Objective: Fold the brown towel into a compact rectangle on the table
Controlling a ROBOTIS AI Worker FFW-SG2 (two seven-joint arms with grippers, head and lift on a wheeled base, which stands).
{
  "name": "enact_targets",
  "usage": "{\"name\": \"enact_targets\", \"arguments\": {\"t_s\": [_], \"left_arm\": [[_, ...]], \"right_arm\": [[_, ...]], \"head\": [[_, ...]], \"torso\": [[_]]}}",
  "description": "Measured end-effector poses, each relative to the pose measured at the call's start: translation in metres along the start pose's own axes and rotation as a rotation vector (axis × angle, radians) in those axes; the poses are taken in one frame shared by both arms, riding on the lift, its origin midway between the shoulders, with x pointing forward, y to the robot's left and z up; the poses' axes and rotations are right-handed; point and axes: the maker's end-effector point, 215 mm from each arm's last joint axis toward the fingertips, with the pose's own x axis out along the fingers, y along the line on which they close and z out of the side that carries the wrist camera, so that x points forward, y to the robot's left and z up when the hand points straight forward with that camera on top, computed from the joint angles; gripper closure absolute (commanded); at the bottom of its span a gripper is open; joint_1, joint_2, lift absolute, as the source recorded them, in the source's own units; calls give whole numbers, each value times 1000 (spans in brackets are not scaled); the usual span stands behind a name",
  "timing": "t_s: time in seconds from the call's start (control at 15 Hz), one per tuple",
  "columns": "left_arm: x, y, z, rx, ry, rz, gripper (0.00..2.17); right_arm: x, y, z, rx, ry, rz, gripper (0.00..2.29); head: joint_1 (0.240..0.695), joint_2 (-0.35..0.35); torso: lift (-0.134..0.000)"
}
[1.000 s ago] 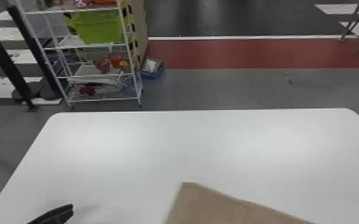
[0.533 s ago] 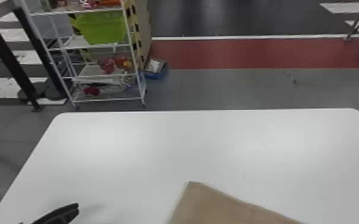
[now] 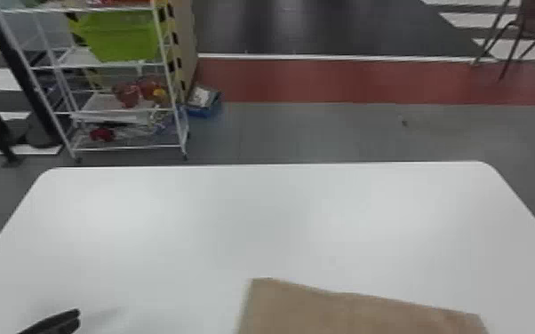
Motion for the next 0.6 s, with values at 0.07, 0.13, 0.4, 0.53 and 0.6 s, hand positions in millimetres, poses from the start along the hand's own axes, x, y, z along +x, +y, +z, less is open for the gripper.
{"name": "enact_targets", "arguments": {"t_s": [0.07,0.13,0.4,0.53,0.6], "left_arm": [[0,0,0,0,0,0,63],[0,0,0,2,1,0,63],[1,-2,1,6,2,-1,63],[0,-2,2,7,2,0,63],[1,-2,2,7,2,0,63]], "right_arm": [[3,-3,8,0,-12,-6,1028],[6,-8,18,4,-31,-12,1028],[16,-27,46,52,-76,-49,839],[18,-34,41,70,-65,-64,421],[18,-37,35,76,-54,-68,417]], "head": [[695,-57],[695,-64],[695,-106],[695,-112],[695,-112]], "torso": [[-122],[-122],[-122],[-122],[-122]]}}
